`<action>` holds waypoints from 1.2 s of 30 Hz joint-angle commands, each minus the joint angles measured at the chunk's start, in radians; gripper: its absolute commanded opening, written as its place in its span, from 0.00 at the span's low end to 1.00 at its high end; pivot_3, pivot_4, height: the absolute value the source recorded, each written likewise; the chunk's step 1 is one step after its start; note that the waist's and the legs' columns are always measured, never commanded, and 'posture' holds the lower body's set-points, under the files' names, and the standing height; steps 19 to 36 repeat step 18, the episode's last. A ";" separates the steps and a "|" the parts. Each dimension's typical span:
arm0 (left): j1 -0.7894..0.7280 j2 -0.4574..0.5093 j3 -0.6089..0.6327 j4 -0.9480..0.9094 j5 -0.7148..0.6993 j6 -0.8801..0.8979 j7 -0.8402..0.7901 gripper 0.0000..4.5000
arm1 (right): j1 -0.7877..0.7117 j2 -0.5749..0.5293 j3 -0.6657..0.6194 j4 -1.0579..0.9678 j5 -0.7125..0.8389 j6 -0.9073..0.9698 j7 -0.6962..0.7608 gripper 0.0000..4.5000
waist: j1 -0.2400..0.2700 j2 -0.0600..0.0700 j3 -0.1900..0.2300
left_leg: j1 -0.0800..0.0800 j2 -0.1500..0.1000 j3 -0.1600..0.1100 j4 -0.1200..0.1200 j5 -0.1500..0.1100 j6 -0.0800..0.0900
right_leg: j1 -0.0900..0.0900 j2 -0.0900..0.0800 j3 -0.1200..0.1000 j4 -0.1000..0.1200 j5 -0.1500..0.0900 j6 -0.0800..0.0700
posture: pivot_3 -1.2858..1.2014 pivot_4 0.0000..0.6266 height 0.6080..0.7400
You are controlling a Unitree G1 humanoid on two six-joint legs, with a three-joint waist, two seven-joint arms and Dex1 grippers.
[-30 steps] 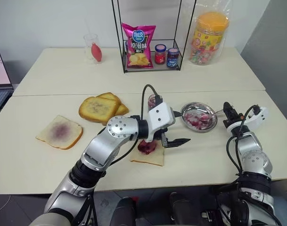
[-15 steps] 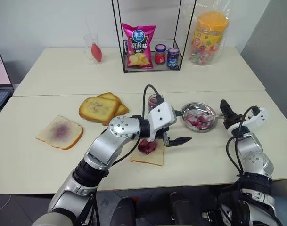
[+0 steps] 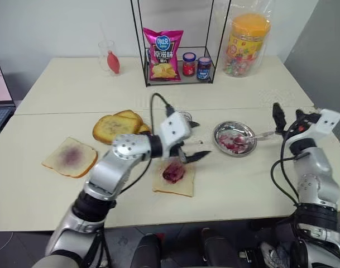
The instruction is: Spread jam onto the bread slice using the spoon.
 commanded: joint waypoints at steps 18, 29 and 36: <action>0.506 0.395 0.494 -0.079 -0.119 -0.149 -0.257 1.00 | 0.520 -0.614 -0.069 -0.458 0.196 0.304 0.762 1.00 | 0.022 -0.002 0.000 | 0.005 -0.002 0.002 0.002 0.000 0.000 | 0.005 -0.004 0.000 -0.001 -0.006 -0.003 | 0.52 0.24 1.00; 0.506 0.395 0.494 -0.079 -0.119 -0.149 -0.257 1.00 | 0.520 -0.614 -0.069 -0.458 0.196 0.304 0.762 1.00 | 0.022 -0.002 0.000 | 0.005 -0.002 0.002 0.002 0.000 0.000 | 0.005 -0.004 0.000 -0.001 -0.006 -0.003 | 0.52 0.24 1.00; 0.506 0.395 0.494 -0.079 -0.119 -0.149 -0.257 1.00 | 0.520 -0.614 -0.069 -0.458 0.196 0.304 0.762 1.00 | 0.022 -0.002 0.000 | 0.005 -0.002 0.002 0.002 0.000 0.000 | 0.005 -0.004 0.000 -0.001 -0.006 -0.003 | 0.52 0.24 1.00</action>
